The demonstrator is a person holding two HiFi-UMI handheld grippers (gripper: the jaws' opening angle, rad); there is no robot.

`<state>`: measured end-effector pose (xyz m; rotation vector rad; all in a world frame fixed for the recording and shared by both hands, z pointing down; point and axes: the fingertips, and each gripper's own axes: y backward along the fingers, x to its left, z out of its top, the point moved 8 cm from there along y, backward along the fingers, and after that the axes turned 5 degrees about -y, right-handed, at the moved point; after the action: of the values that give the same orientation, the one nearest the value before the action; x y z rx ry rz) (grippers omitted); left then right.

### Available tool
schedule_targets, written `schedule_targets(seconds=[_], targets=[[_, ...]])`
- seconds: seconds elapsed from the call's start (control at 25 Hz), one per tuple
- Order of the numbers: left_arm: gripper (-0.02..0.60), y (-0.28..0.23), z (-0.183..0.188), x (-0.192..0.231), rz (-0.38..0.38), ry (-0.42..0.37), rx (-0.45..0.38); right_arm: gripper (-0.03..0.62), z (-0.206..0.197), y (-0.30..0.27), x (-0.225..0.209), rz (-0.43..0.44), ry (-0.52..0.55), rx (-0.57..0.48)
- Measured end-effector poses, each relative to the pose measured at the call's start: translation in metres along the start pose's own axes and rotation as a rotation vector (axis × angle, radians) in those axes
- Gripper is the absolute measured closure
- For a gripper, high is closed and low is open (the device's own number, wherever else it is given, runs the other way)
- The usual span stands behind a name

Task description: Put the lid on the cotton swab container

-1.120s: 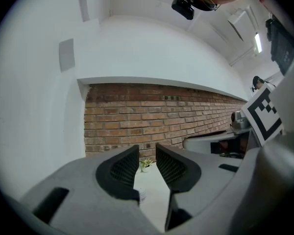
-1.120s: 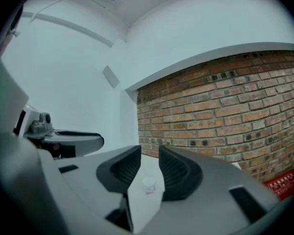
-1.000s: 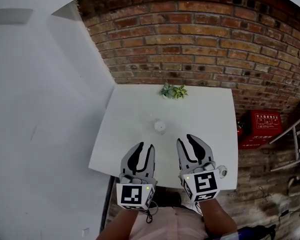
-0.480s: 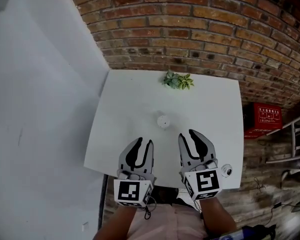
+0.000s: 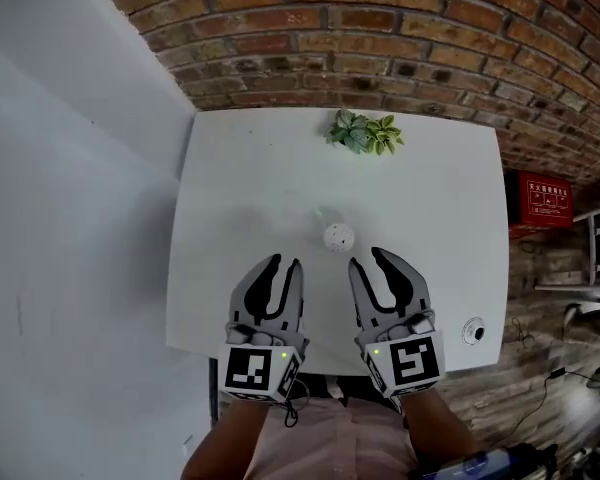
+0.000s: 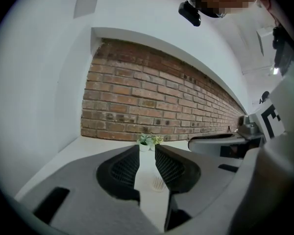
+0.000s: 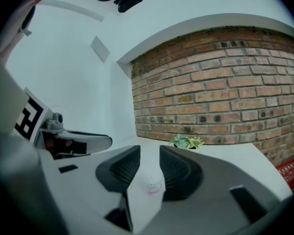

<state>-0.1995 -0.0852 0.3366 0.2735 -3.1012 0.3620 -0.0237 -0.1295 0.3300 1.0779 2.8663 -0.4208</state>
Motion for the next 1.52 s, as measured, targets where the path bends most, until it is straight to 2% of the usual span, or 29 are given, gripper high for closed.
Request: schedule_targets(seconds=[0.4, 0.68, 0.8, 1.0, 1.2, 1.52], targets=[[0.384, -0.044, -0.046, 0.018, -0.128, 0.093, 0.071, 0.463, -0.042, -0.027, -0.007, -0.036, -0.05, 0.08], [0.223, -0.07, -0.066, 0.021, -0.259, 0.177, 0.084, 0.441, -0.072, -0.036, -0.004, -0.033, -0.076, 0.14], [0.181, -0.079, -0.07, 0.021, -0.297, 0.209, 0.089, 0.437, -0.077, -0.037, -0.004, -0.04, -0.081, 0.157], [0.141, -0.089, -0.076, 0.021, -0.35, 0.231, 0.101, 0.437, -0.079, -0.038, -0.005, -0.051, -0.086, 0.175], [0.138, -0.092, -0.072, 0.02, -0.367, 0.254, 0.08, 0.437, -0.077, -0.04, -0.007, -0.059, -0.087, 0.153], [0.135, -0.089, -0.054, 0.011, -0.39, 0.201, 0.045, 0.437, -0.069, -0.034, -0.01, -0.073, -0.088, 0.135]])
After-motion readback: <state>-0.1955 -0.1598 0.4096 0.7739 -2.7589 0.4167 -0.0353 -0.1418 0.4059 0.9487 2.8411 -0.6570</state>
